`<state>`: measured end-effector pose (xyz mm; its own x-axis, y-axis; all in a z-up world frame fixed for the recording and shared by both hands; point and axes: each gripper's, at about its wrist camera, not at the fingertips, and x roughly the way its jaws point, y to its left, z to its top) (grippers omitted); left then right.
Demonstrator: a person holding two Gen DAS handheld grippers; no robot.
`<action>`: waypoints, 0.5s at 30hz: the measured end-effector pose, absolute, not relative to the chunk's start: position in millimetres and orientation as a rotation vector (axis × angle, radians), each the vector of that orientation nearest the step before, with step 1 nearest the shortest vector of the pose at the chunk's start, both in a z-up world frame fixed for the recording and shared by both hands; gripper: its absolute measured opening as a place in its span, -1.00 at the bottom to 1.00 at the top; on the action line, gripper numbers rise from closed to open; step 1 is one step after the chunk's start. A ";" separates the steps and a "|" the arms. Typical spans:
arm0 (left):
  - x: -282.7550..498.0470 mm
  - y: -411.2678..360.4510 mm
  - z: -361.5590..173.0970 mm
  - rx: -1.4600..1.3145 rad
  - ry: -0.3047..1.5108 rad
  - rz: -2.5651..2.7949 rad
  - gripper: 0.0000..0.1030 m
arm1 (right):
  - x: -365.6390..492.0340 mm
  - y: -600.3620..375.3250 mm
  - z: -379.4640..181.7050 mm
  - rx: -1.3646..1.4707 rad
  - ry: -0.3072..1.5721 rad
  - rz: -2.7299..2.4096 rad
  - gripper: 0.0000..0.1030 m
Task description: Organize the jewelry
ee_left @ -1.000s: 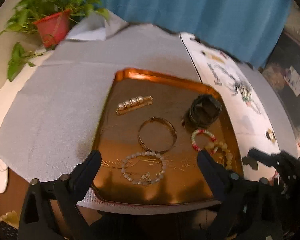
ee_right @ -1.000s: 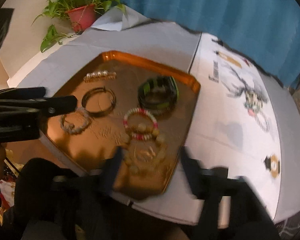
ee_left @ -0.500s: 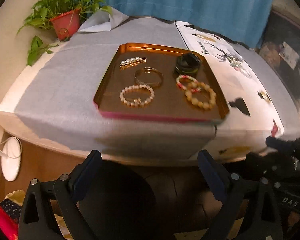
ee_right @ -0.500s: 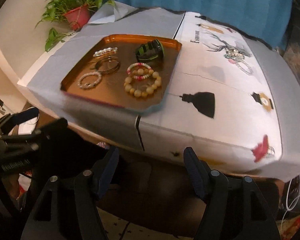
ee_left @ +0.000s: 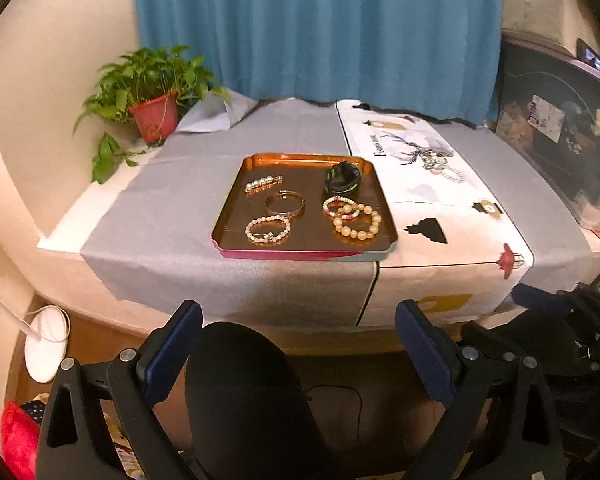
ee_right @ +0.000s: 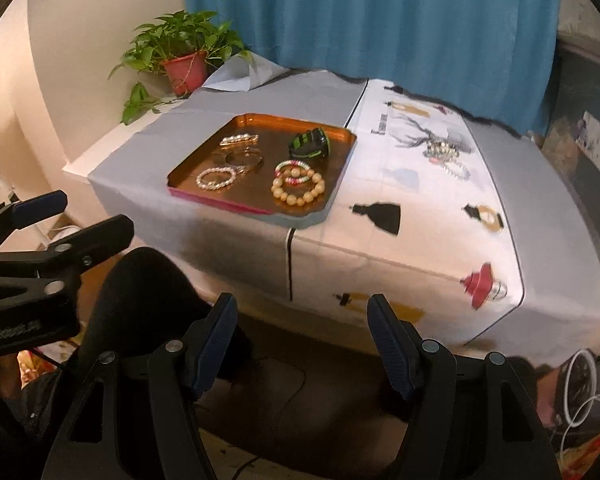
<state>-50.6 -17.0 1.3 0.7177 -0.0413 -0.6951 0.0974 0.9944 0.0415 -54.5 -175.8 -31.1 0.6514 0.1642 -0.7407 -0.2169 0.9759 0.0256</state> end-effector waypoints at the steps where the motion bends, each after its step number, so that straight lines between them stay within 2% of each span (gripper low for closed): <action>1: -54.9 -18.0 2.2 0.080 0.762 -0.077 0.87 | -58.1 -175.9 -31.4 -0.066 0.834 0.222 0.33; 15: -75.5 -32.7 14.0 0.120 0.726 -0.079 0.88 | -84.4 -186.6 -24.9 -0.050 0.792 0.225 0.33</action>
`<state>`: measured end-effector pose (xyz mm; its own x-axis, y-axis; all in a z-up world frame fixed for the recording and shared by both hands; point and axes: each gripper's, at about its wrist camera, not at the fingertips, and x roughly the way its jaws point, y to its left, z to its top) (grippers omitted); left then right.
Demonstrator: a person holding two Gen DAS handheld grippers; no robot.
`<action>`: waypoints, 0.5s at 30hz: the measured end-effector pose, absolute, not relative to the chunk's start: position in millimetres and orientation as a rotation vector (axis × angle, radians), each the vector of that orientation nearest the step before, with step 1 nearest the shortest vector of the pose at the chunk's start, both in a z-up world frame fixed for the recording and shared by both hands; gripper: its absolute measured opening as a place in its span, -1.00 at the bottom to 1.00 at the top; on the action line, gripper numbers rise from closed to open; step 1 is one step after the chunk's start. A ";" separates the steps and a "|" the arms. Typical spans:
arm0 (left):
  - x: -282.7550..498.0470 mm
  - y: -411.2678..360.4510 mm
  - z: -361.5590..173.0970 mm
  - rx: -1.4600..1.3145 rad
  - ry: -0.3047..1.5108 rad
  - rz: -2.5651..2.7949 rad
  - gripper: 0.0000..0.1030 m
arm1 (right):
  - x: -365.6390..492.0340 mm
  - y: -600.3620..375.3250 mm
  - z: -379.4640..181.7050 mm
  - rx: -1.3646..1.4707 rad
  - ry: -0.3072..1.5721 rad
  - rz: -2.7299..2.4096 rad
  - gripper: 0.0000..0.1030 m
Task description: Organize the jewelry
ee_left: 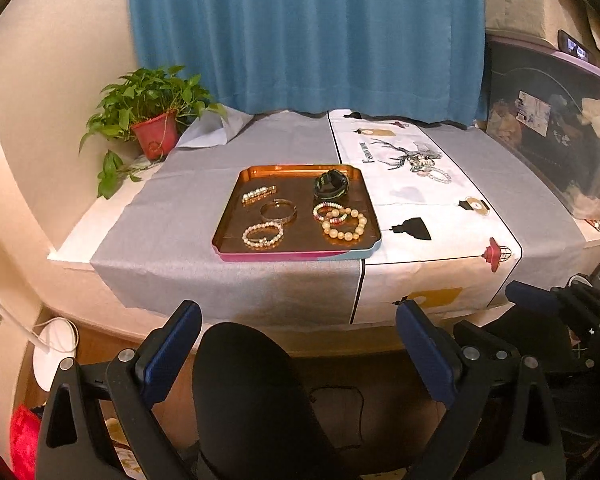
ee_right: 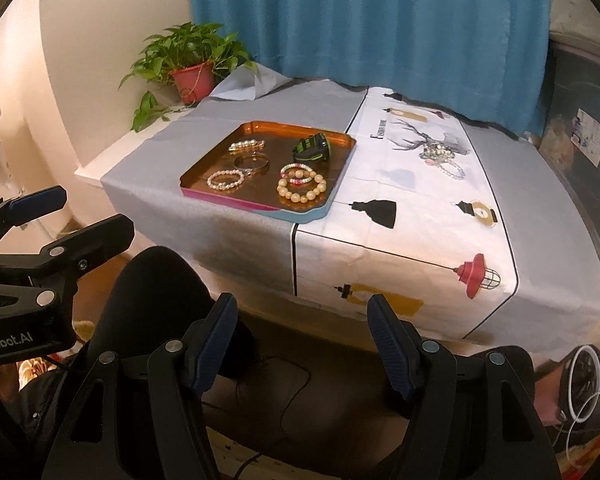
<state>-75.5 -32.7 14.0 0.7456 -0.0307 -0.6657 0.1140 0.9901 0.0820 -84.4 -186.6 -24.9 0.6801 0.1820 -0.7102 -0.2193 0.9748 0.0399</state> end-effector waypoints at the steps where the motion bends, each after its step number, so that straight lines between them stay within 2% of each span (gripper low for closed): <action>1: -76.7 -32.5 14.0 0.123 0.724 -0.081 0.88 | -85.0 -187.8 -25.2 -0.047 0.792 0.222 0.33; 15: -77.9 -41.0 9.1 0.139 0.737 -0.085 0.88 | -82.8 -192.9 -33.0 -0.036 0.818 0.218 0.33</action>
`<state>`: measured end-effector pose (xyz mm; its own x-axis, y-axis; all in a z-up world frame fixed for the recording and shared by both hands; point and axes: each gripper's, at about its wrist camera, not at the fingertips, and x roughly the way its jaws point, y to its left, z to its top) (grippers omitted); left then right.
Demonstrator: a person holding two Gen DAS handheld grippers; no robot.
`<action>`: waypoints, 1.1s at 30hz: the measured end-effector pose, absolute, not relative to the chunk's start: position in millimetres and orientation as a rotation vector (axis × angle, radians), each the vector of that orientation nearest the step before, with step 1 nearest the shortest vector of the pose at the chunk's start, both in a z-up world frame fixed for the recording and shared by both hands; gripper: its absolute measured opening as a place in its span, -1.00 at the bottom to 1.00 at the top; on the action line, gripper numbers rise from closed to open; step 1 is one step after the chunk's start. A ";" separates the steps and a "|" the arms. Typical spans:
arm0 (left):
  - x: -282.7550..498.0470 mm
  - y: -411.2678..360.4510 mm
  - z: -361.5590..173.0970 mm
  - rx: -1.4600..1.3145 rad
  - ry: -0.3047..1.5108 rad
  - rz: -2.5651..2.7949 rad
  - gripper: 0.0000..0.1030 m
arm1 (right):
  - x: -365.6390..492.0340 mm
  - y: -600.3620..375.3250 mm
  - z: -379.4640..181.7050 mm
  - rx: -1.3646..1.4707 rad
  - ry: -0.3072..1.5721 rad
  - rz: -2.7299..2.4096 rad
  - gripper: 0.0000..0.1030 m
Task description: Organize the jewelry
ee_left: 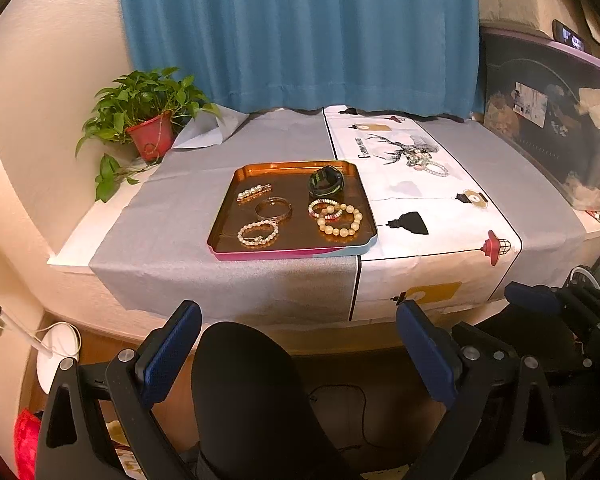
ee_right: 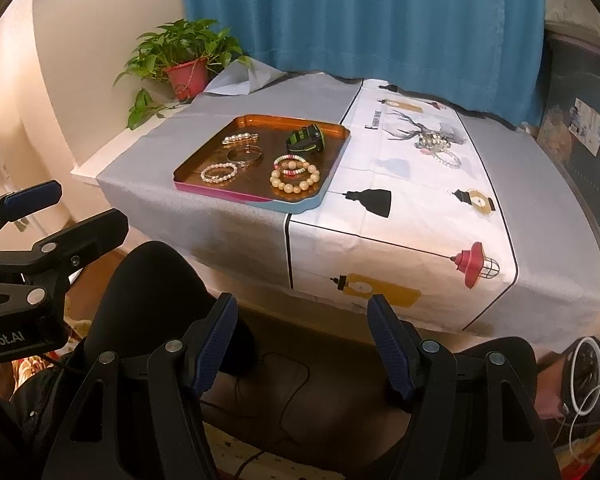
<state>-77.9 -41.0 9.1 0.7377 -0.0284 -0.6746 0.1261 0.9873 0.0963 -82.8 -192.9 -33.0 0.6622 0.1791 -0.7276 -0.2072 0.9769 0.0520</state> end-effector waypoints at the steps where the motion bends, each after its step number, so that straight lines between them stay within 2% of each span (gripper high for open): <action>1: -77.5 -40.6 8.7 0.138 0.738 -0.086 0.88 | -82.8 -192.9 -33.7 -0.036 0.821 0.218 0.33; 21: -57.1 -44.2 -10.2 0.148 0.800 -0.098 0.88 | -66.0 -204.6 -52.5 -0.018 0.870 0.193 0.33; 33: -18.2 -63.5 -8.6 0.164 0.821 -0.122 0.88 | -25.4 -262.3 -54.6 0.059 0.872 0.060 0.33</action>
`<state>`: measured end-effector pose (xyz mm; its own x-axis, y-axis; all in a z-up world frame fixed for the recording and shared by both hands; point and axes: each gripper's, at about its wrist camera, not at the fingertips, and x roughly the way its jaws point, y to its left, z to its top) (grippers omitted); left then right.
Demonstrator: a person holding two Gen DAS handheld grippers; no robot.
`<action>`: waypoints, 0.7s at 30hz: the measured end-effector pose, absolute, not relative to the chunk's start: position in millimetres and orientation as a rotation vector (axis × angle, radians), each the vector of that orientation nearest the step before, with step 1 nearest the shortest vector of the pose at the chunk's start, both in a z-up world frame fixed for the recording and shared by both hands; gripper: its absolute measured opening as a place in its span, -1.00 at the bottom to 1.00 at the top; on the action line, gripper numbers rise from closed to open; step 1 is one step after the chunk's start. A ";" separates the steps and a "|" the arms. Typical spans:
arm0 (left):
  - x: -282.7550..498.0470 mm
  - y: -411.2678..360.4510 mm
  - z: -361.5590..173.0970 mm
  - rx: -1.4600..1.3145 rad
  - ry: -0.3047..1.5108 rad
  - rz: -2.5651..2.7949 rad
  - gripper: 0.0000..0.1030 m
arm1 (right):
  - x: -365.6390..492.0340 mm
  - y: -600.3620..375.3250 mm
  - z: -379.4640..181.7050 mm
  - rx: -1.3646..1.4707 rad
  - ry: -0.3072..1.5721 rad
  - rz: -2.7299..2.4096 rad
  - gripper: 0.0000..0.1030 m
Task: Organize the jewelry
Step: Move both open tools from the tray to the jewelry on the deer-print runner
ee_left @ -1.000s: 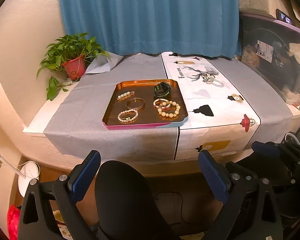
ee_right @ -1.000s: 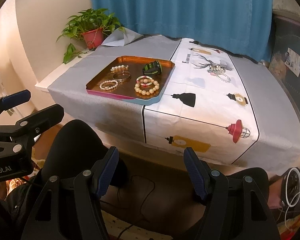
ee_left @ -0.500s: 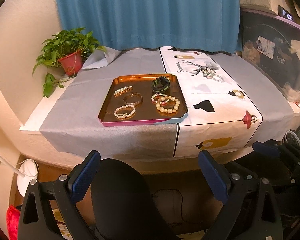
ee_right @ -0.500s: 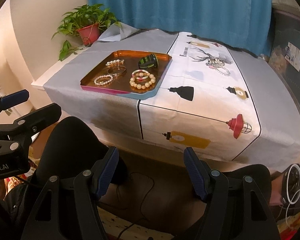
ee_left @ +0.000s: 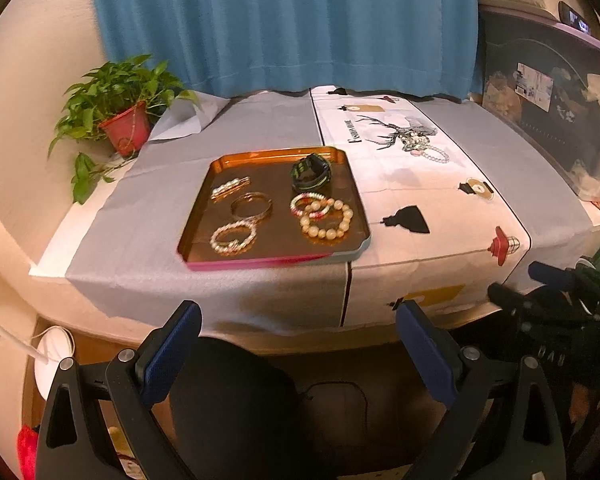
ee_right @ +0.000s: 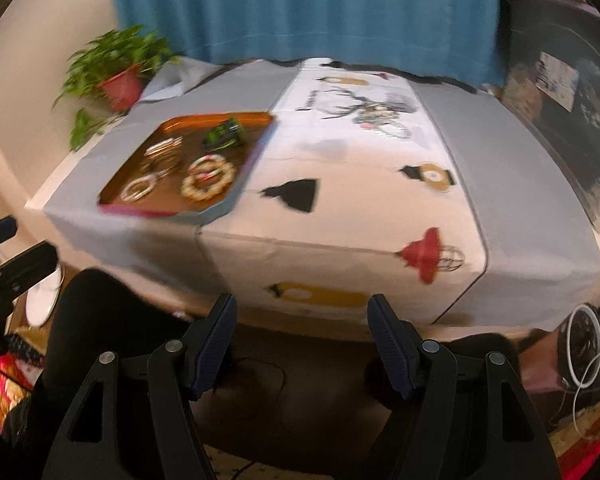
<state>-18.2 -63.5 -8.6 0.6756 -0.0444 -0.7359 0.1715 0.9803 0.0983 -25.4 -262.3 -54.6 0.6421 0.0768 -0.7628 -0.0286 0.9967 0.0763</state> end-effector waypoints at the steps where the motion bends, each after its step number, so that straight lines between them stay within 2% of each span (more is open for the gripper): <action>1: -12.9 -66.3 -8.1 0.163 0.824 -0.128 0.88 | -20.4 -269.3 -54.0 0.065 0.869 0.046 0.33; 10: 55.8 -101.6 0.5 0.154 0.832 -0.176 0.88 | 55.7 -350.2 -47.8 0.109 0.812 -0.104 0.33; 21: 181.0 -167.3 -2.8 0.159 0.827 -0.223 0.88 | 222.5 -414.7 -76.7 0.154 0.823 -0.098 0.33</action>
<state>181.0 -167.3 -2.8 0.6558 -0.1338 -0.7430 0.2572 0.9649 0.0532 222.5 -414.7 -76.7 0.6763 -0.0269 -0.7362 0.1461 0.9844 0.0982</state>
